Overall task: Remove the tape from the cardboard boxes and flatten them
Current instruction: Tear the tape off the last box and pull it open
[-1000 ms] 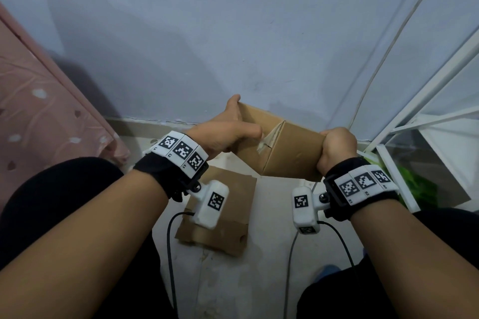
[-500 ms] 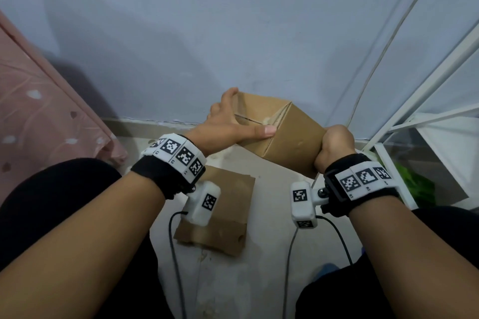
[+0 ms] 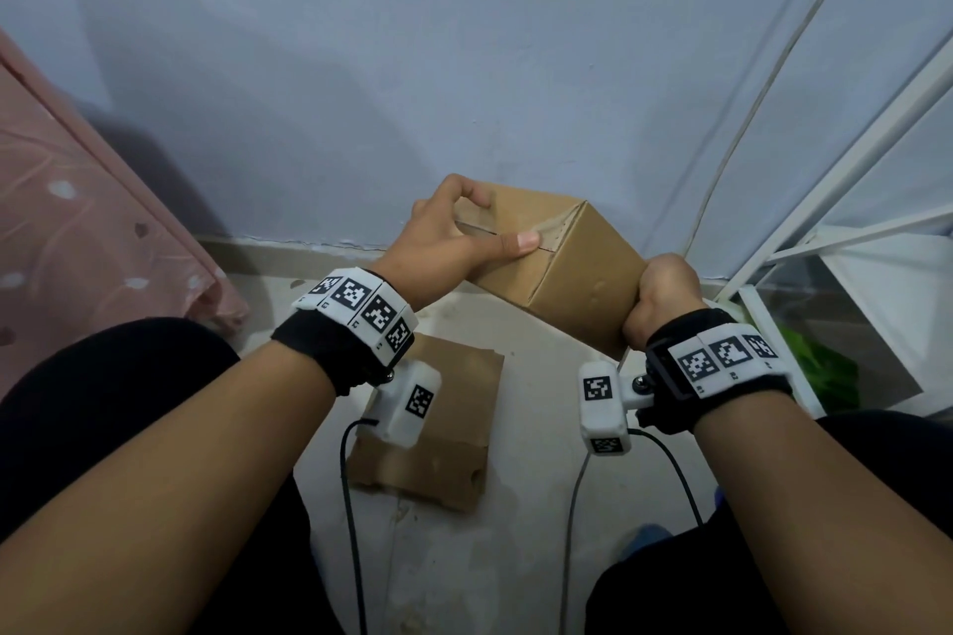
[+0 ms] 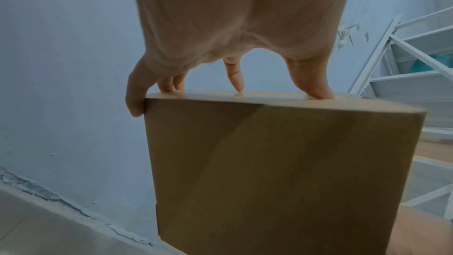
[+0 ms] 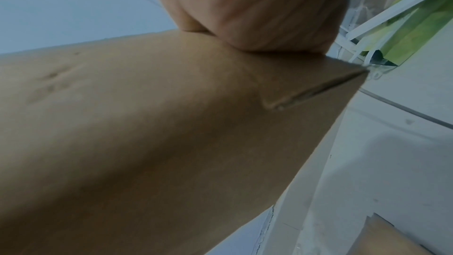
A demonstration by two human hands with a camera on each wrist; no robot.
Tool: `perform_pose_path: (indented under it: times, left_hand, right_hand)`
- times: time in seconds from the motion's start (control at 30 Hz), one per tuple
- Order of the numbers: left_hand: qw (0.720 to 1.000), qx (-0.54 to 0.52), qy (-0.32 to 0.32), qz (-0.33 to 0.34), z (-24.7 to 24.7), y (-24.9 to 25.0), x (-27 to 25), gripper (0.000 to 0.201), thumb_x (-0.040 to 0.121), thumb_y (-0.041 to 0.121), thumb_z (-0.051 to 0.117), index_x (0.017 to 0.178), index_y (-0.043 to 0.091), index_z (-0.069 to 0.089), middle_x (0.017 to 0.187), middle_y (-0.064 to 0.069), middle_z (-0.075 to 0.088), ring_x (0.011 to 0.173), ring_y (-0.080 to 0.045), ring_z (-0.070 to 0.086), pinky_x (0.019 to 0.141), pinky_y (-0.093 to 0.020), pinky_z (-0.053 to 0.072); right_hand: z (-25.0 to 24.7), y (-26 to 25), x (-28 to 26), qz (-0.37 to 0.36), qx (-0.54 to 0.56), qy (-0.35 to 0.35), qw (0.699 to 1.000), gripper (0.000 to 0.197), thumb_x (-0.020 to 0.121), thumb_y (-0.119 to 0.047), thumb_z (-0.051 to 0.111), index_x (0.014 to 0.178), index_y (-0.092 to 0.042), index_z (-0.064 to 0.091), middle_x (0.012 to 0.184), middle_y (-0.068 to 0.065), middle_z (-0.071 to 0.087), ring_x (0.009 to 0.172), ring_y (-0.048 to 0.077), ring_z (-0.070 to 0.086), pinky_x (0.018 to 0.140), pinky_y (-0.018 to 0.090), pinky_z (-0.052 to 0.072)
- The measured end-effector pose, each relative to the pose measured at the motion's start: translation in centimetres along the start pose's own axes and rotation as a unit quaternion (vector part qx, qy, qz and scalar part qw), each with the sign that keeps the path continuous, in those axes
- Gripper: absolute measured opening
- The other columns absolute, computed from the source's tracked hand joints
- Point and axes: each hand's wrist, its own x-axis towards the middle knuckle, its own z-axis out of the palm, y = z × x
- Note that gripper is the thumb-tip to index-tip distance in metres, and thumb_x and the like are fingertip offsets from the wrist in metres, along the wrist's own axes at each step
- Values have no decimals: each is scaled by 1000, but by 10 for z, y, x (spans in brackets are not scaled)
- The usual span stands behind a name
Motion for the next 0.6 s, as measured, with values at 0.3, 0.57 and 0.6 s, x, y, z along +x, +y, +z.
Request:
perform_pose_path:
  times: [0.3, 0.57, 0.6]
  left_hand:
    - [995, 47, 59, 62, 3, -2, -1, 33, 80, 53, 77, 93, 26, 62, 94, 7, 62, 81, -10, 59, 72, -21, 46]
    - [912, 293, 25, 287, 20, -17, -4, 31, 93, 22, 48, 102, 9, 75, 102, -7, 70, 97, -28, 61, 86, -42, 49]
    - [909, 299, 29, 288, 19, -16, -4, 27, 91, 22, 50, 96, 9, 74, 93, -6, 68, 88, -26, 61, 80, -41, 49]
  right_hand:
    - [-1, 3, -4, -5, -2, 14, 1000, 27, 96, -7, 32, 84, -10, 57, 83, 4, 65, 72, 27, 61, 66, 33, 50]
    - [-12, 9, 25, -143, -329, 81, 930, 33, 95, -8, 56, 125, 5, 60, 127, 26, 62, 112, 38, 63, 83, 33, 53]
    - [-14, 8, 25, -171, -396, 102, 896, 34, 89, -5, 64, 122, 3, 63, 124, 23, 65, 115, 39, 63, 91, 37, 53]
